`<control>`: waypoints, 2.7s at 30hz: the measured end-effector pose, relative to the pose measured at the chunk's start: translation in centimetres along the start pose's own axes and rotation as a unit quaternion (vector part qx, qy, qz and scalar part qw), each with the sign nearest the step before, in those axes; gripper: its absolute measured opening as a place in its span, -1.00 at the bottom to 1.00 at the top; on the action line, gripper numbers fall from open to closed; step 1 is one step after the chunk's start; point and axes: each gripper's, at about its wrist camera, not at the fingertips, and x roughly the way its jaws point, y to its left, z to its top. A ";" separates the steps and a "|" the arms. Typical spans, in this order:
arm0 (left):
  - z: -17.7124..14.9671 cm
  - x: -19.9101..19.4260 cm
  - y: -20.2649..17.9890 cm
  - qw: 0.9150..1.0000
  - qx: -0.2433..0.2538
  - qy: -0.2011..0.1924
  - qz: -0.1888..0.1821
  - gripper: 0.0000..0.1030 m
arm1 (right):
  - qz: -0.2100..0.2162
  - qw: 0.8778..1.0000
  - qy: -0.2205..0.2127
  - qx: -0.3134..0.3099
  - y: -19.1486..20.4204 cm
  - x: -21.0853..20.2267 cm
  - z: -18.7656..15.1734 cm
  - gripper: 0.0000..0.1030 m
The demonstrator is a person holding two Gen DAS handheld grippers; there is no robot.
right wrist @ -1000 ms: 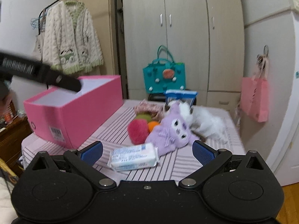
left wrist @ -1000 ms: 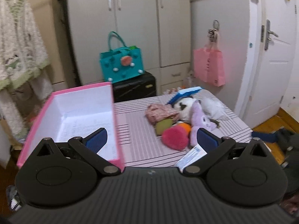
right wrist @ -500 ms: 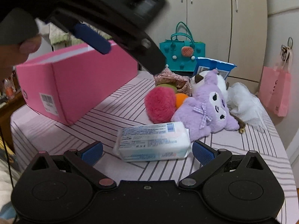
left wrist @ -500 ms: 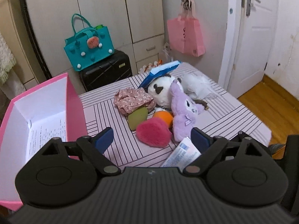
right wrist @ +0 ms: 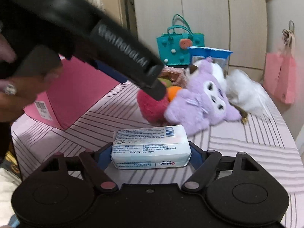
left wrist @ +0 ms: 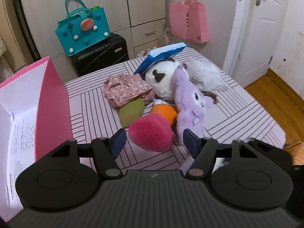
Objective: Organize soft objects
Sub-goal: 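Grasp the white wipes pack with the right tool while the left tool reaches toward the pink heart, then grasp the pink fluffy heart with the left tool, then carry the heart with the left tool and wipes with the right tool over the box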
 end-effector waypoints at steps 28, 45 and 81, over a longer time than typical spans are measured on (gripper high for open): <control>-1.9 4.8 1.6 0.996 -0.090 -0.011 -0.004 -0.08 | -0.077 0.996 0.001 0.033 -5.2 -1.8 -0.9 0.65; -2.4 4.9 1.5 0.993 -0.108 -0.038 0.031 -0.40 | -0.083 0.996 -0.004 0.025 -5.1 -1.6 -0.9 0.62; -7.1 -5.6 2.5 0.996 -0.077 0.022 -0.030 -0.47 | 0.054 0.996 0.070 0.024 -1.3 -4.6 1.0 0.61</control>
